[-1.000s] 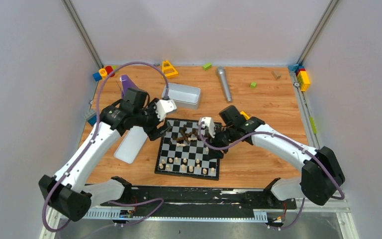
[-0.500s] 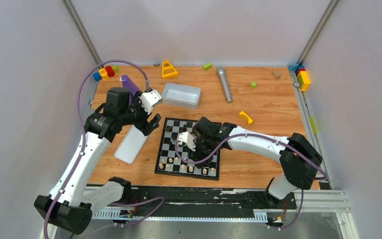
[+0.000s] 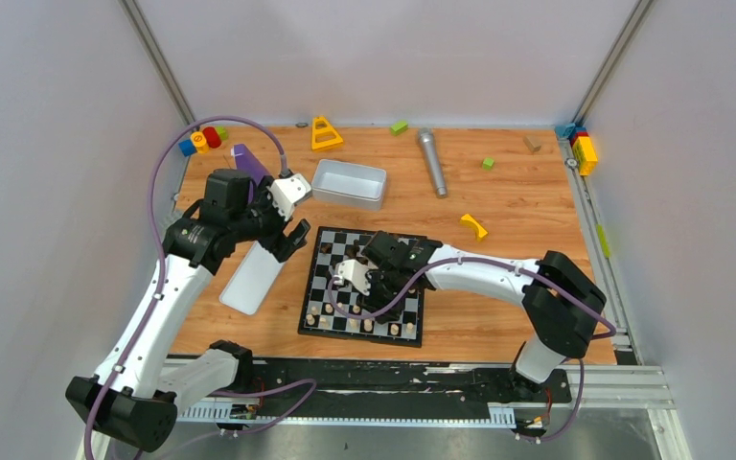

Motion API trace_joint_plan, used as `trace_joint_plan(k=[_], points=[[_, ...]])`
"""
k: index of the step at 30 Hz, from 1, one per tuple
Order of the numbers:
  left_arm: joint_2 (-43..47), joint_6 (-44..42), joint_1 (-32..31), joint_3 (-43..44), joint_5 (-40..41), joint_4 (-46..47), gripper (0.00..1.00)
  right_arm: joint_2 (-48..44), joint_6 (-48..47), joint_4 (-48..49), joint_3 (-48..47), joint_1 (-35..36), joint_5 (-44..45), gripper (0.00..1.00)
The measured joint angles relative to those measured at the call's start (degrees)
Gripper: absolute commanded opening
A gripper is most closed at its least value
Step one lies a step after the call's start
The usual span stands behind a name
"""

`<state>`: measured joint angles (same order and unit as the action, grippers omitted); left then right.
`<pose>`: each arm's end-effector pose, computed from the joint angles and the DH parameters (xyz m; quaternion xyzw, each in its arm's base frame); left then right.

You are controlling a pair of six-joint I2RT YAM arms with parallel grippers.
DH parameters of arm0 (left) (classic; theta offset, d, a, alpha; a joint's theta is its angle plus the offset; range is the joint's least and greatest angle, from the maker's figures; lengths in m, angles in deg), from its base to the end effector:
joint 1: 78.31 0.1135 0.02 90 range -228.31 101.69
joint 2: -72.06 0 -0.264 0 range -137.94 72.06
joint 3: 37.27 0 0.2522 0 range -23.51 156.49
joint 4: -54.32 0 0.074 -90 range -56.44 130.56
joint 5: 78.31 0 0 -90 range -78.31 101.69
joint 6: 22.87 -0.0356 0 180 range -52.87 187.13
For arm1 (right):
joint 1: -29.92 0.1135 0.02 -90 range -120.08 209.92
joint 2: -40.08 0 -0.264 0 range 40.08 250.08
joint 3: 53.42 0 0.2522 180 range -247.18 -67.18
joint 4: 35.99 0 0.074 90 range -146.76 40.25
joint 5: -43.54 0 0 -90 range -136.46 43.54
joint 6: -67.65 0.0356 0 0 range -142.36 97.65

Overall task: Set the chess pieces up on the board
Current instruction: Pick up the chess piece from the chessboard.

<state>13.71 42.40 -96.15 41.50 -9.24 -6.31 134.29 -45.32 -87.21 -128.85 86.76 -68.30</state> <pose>0.1862 -0.0733 0.3570 0.3950 0.8034 -0.1396 0.4231 0.1611 0.2707 0.1950 -0.6456 0.7207 0.2281 0.1088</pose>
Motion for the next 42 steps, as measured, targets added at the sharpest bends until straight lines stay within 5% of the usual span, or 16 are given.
trace_joint_plan(k=[7, 22, 42], points=[[0.15, 0.0, 0.0, -0.15, 0.0, 0.0, 0.91, 0.37, -0.04, -0.13, 0.0, 0.96, 0.79, 0.26], [0.17, -0.02, 0.0, -0.79, 0.0, 0.04, 0.91, 0.46, -0.31, -0.76, -0.22, 1.86, 2.08, 0.0], [0.15, -0.02, 0.0, -0.9, -0.22, 0.04, 0.91, -2.67, -1.81, -4.13, -0.42, 0.28, 6.47, 0.0]])
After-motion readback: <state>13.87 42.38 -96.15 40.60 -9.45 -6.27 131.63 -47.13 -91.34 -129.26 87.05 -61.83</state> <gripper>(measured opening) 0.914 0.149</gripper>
